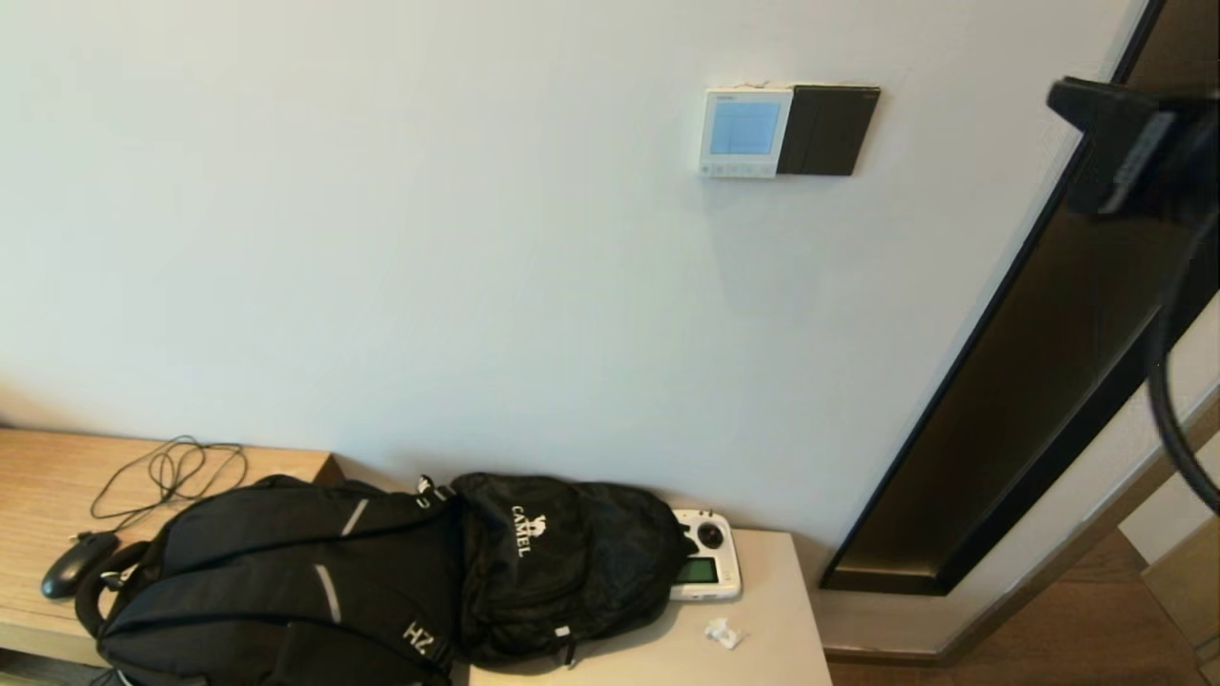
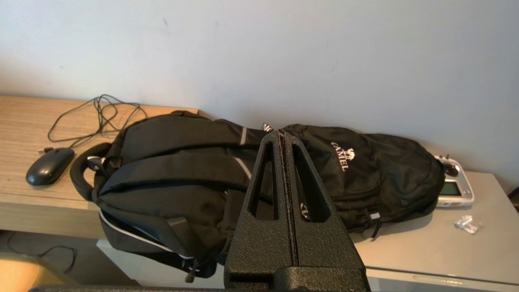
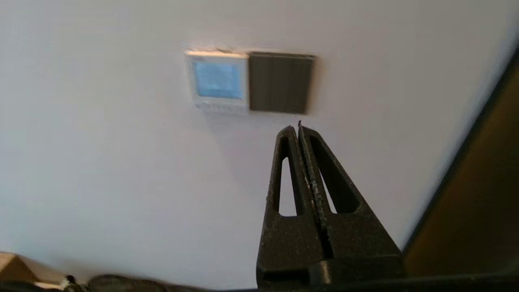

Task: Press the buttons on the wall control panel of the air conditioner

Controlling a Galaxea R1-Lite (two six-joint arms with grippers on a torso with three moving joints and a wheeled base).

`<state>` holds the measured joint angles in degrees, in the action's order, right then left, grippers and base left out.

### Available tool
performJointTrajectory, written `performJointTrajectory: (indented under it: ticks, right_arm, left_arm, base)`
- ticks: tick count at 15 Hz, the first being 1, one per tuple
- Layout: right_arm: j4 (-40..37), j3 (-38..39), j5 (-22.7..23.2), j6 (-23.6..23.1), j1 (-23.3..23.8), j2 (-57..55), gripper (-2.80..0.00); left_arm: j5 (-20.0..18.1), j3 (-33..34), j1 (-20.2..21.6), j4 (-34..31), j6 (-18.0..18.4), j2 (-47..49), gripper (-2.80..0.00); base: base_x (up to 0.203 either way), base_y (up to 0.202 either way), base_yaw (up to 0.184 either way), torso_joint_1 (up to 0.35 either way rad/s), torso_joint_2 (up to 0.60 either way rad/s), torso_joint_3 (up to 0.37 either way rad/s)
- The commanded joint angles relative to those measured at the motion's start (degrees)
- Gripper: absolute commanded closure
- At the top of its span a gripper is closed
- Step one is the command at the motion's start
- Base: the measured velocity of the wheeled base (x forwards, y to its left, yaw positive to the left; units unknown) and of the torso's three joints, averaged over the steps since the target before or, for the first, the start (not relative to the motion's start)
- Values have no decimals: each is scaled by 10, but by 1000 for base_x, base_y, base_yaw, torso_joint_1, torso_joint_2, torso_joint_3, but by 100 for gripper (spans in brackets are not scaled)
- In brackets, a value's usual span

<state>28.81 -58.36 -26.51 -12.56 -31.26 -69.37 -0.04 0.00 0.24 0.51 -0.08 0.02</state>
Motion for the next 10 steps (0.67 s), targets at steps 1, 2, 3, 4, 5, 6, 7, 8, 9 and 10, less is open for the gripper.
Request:
performJointTrajectory:
  ticks: [1,2,3,4,5,6,7,8,9,10]
  right_arm:
    - [-31,57,1,-1,19,108,0]
    - [-57,97,8,-2,40,150,0]
    - [-77,136,20,0,62,187,0]
    - [-95,177,35,2,85,224,0]
    - [-115,217,55,4,107,268,0]
    - [-134,255,79,9,126,309,0]
    - [-156,285,102,18,143,345,0]
    - [-186,312,127,31,161,385,0]
    - [-219,333,156,39,176,425,0]
    - [-252,354,186,45,193,460,0]
  left_arm:
    - [0,0,0,0,0,-1,0]
    - [0,0,0,0,0,0,0]
    - [0,0,0,0,0,0,0]
    - [0,0,0,0,0,-1,0]
    - [0,0,0,0,0,0,0]
    - [0,0,0,0,0,0,0]
    - [0,0,0,0,0,0,0]
    - [0,0,0,0,0,0,0]
    - [0,0,0,0,0,-1,0]
    - [0,0,0,0,0,0,0]
  base:
    - [0,0,0,0,0,0]
    - [0,0,0,0,0,0]
    - [0,0,0,0,0,0]
    - [0,0,0,0,0,0]
    - [0,0,0,0,0,0]
    - [0,0,0,0,0,0]
    - [0,0,0,0,0,0]
    - [0,0,0,0,0,0]
    - [0,0,0,0,0,0]
    - [0,0,0,0,0,0]
